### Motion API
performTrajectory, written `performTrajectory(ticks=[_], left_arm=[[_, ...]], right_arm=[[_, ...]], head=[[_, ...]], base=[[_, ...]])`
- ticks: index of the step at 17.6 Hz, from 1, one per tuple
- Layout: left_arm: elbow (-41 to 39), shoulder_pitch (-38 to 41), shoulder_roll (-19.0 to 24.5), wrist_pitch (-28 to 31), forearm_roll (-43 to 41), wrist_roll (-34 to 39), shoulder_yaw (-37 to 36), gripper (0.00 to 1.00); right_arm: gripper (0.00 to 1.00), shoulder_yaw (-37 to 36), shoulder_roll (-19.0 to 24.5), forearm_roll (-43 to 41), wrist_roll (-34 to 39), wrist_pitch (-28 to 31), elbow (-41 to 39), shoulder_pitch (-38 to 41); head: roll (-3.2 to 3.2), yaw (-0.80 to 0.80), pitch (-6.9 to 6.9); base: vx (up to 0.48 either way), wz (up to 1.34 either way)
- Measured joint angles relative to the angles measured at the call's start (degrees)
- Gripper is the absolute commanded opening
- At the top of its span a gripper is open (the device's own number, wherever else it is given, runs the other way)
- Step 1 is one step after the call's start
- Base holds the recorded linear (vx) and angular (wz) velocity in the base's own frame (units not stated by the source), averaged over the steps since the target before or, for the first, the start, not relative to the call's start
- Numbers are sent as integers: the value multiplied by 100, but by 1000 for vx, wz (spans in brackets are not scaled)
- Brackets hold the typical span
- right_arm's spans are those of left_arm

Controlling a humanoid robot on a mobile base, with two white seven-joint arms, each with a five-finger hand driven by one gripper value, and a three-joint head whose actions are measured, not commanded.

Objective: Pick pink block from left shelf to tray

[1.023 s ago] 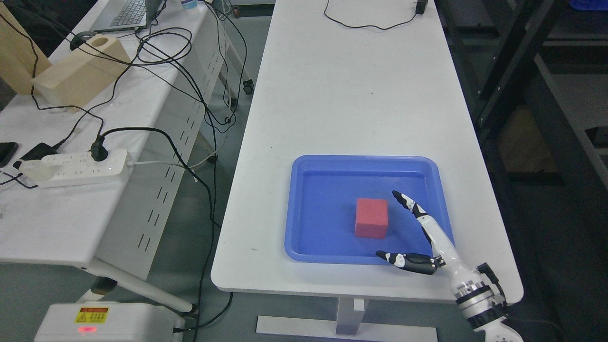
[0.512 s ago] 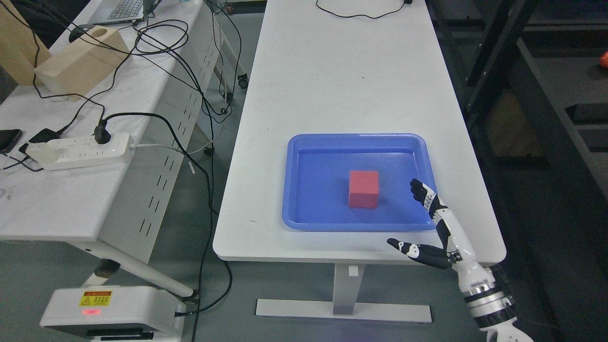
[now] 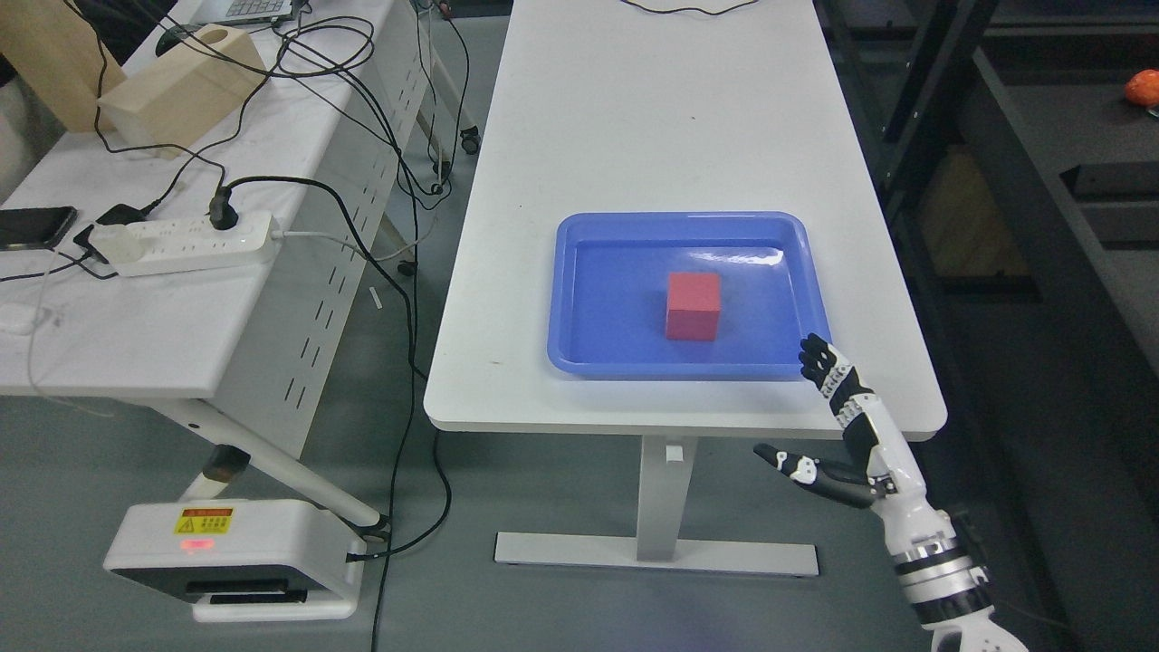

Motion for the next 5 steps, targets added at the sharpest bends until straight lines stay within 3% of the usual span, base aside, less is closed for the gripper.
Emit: performTrajectory(ticks=[5], left_arm=[[0,0,0,0,0,0,0,100]], right_arm=[[100,-66,4,-55,6,20,0,0]], head=[[0,0,0]], base=[[-115,63]])
